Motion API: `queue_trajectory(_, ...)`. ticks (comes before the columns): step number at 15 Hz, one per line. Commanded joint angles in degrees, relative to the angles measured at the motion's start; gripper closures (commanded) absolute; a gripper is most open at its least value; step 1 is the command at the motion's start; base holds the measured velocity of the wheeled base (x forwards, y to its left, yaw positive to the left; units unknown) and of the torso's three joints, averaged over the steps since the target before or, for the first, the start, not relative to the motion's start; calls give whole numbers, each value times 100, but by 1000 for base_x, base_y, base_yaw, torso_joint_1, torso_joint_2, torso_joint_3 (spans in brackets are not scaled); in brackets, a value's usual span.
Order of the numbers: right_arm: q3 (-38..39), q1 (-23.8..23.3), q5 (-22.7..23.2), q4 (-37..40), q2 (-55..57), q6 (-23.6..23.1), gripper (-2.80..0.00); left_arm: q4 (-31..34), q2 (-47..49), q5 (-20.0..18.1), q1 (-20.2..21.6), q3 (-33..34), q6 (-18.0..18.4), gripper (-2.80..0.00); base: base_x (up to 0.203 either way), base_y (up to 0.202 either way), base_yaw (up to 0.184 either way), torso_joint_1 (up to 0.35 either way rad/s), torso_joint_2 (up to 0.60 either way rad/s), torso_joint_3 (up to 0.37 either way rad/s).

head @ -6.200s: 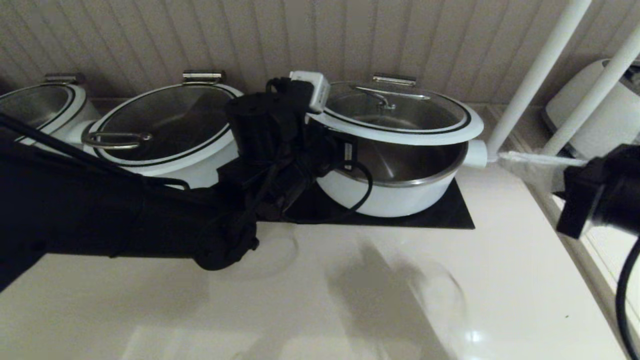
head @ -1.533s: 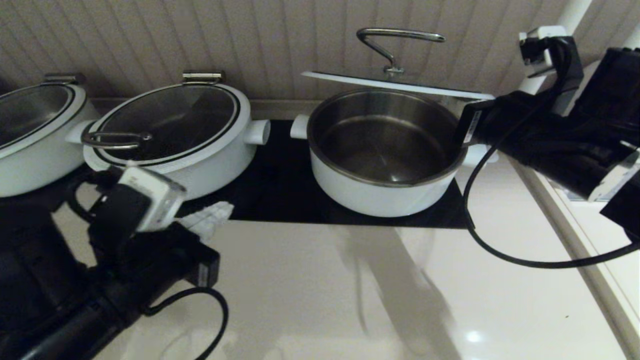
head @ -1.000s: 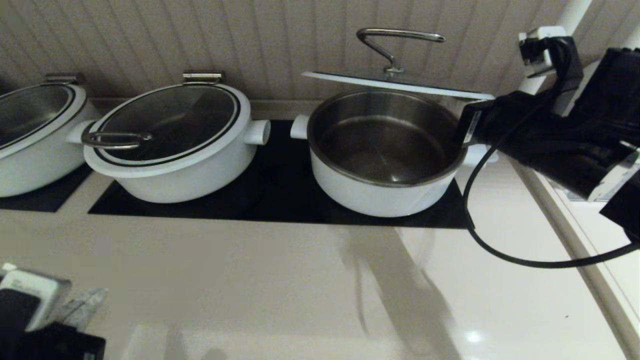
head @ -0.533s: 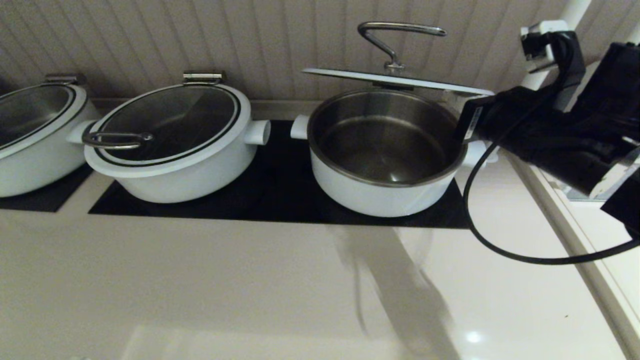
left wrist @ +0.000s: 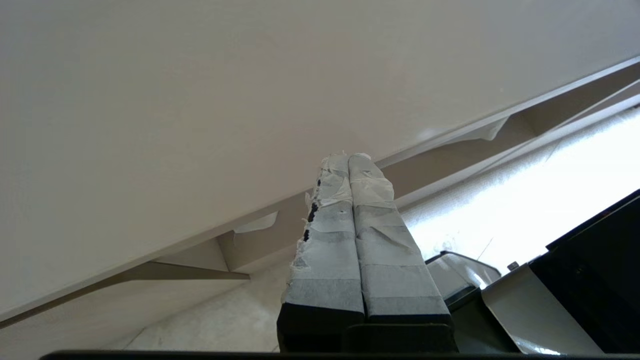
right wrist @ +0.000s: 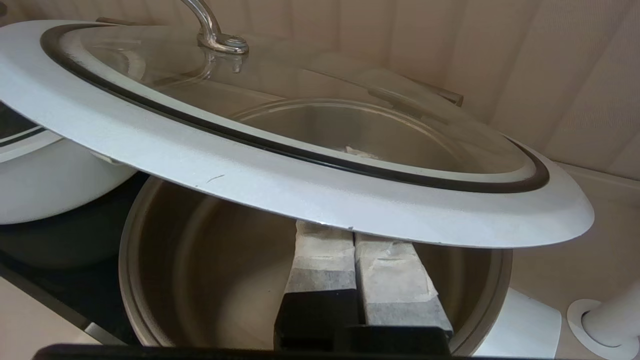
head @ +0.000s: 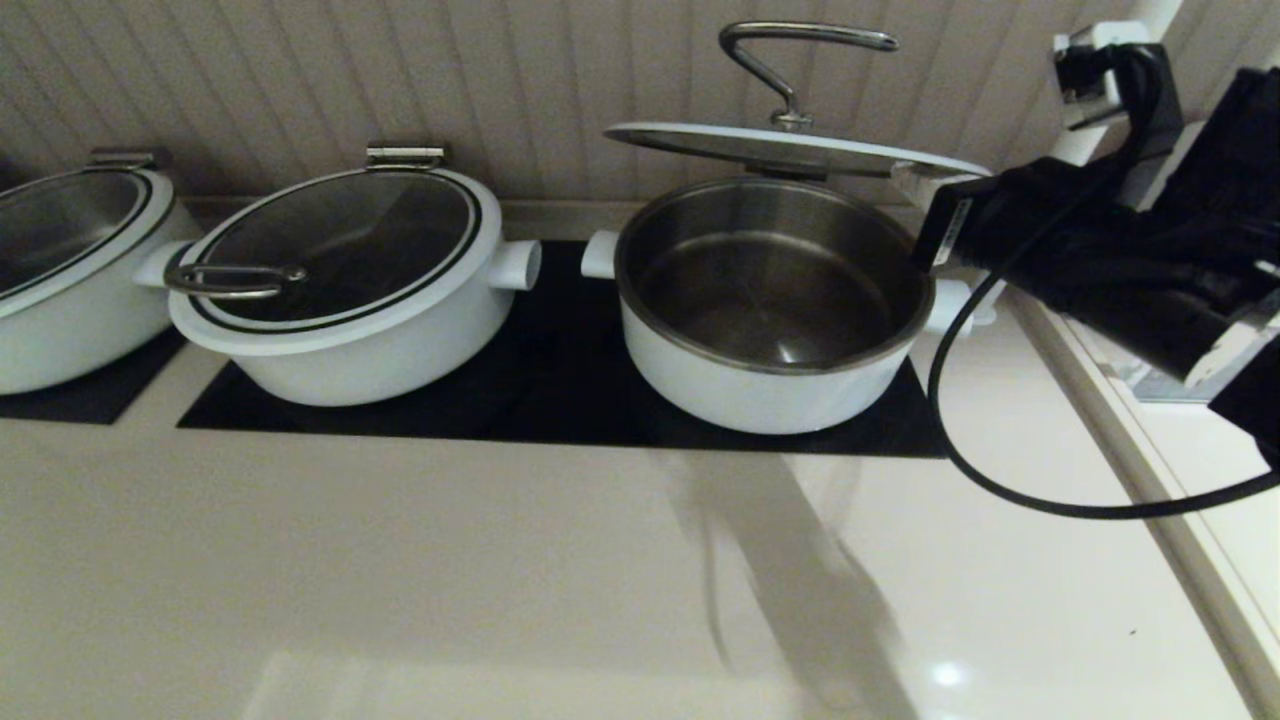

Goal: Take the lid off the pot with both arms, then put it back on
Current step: Open the pot lid completely

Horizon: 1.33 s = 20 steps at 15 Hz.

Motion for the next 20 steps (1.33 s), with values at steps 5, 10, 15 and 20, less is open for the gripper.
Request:
queue_trajectory(5, 6, 4, -6, -37, -23, -1, 0, -6, 19, 6, 1, -2, -7, 0, 0, 0, 0, 0, 0, 0)
queue_trajectory(10, -3, 8, -6, -37, -18, -4, 0, -11, 15, 6, 608, -1, -9, 0, 0, 0, 0, 0, 0, 0)
queue_trajectory(15, 5, 3, -6, -44, -44, -4, 0, -10, 26, 6, 2054, 2, -14, 0, 0, 0, 0, 0, 0, 0)
queue_trajectory(20, -3, 0, -6, -45, -71, 5, 0, -72, -838, 69, 2749, 13, -45, 0, 0, 0, 0, 0, 0, 0)
